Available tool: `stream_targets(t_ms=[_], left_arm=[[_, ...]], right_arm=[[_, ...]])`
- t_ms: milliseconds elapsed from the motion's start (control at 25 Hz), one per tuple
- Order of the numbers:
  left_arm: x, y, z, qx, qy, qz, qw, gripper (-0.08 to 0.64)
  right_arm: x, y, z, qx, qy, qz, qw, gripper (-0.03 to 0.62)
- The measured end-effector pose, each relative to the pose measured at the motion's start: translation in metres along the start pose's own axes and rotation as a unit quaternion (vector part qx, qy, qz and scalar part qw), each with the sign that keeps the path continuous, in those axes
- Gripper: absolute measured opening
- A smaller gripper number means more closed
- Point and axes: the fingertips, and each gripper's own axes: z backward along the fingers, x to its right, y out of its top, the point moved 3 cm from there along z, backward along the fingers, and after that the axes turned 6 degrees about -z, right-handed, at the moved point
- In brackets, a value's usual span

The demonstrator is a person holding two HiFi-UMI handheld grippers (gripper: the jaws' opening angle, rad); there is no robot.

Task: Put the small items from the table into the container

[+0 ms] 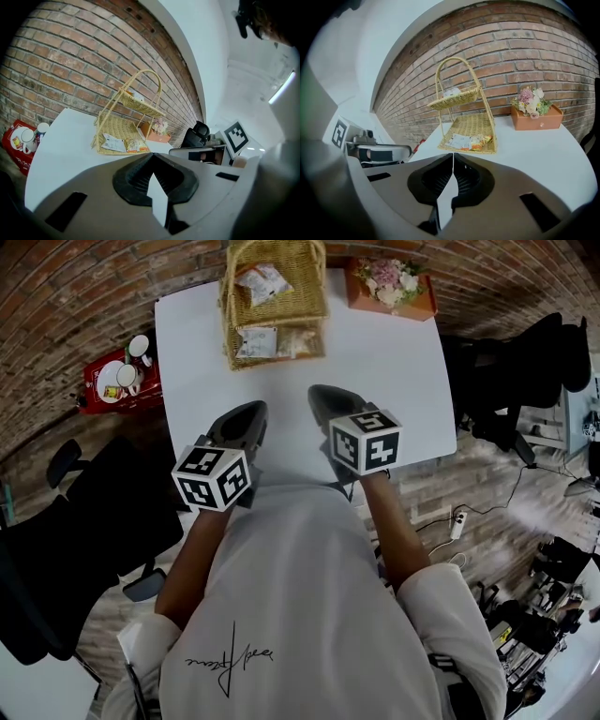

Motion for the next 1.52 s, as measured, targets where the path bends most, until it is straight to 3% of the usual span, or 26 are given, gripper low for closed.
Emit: stream_targets(t_ms=[320,760,1520], left_arm=[[0.003,0.006,0.003,0.007,-0.008,-0.002,0.9999,0.009],[0.014,0.049,0.009,0.050,-0.017,-0.050,0.9974,0.009],[0.022,0.046,0.012,0.050,-0.028,-0.050,0.9971,0.009]], right_arm=[[-0.009,0.015,0.029,0.036,0.011,-0.004,0.999,0.021],[-0.021,0.032,0.061,0.069,0.055,0.022,0.996,0.020],[-0.025,0.028,0.075,0.073,0.051,0.032,0.995,0.020]])
